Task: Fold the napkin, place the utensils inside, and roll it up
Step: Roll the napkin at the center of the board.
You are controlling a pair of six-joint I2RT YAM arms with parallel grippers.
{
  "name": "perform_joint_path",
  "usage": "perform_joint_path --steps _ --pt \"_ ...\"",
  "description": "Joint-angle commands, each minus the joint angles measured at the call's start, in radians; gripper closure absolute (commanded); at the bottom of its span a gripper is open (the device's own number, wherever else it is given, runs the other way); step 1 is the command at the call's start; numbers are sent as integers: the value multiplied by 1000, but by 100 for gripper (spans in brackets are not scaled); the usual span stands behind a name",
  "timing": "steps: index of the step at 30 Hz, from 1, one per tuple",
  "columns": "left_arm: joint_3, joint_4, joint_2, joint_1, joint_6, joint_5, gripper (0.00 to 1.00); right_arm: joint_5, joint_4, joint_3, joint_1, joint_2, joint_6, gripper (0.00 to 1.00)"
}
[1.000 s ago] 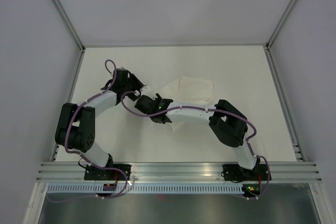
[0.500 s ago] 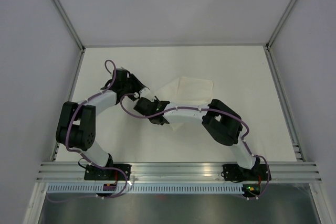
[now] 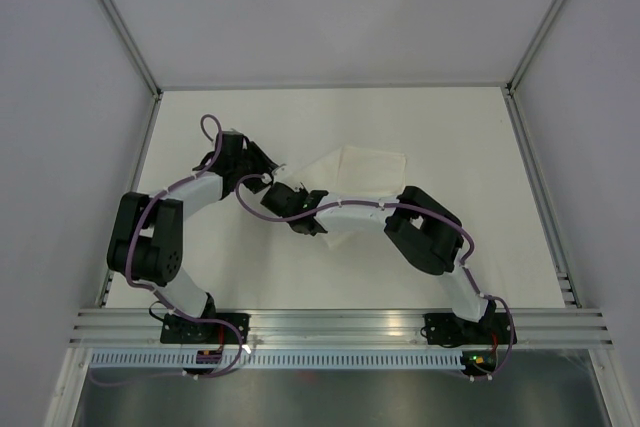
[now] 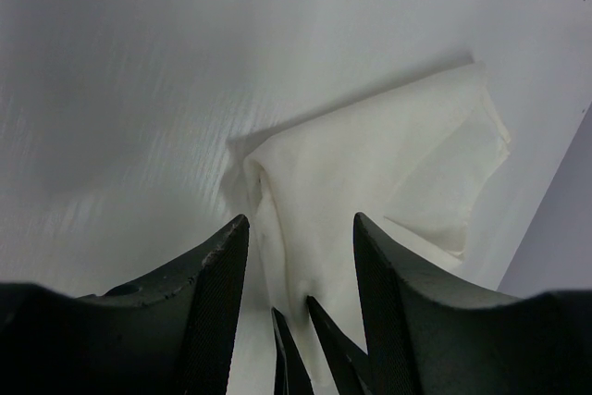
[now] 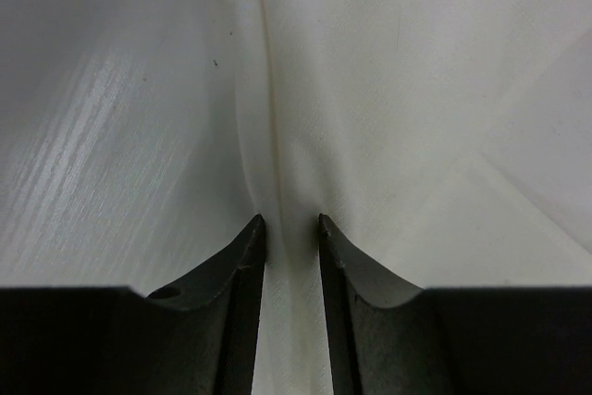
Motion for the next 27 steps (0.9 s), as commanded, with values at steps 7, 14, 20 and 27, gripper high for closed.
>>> perform_joint_path --steps 7,14,20,27 --pt "11 22 21 6 -7 18 45 -51 -9 9 -7 -46 19 63" --pt "15 19 23 8 -3 19 46 -83 -3 -3 -19 -72 36 63" --pt "17 16 27 8 0 22 46 -126 9 -15 -32 -82 43 63" --pt "24 13 30 9 0 26 46 -157 0 -15 -50 -58 43 62"
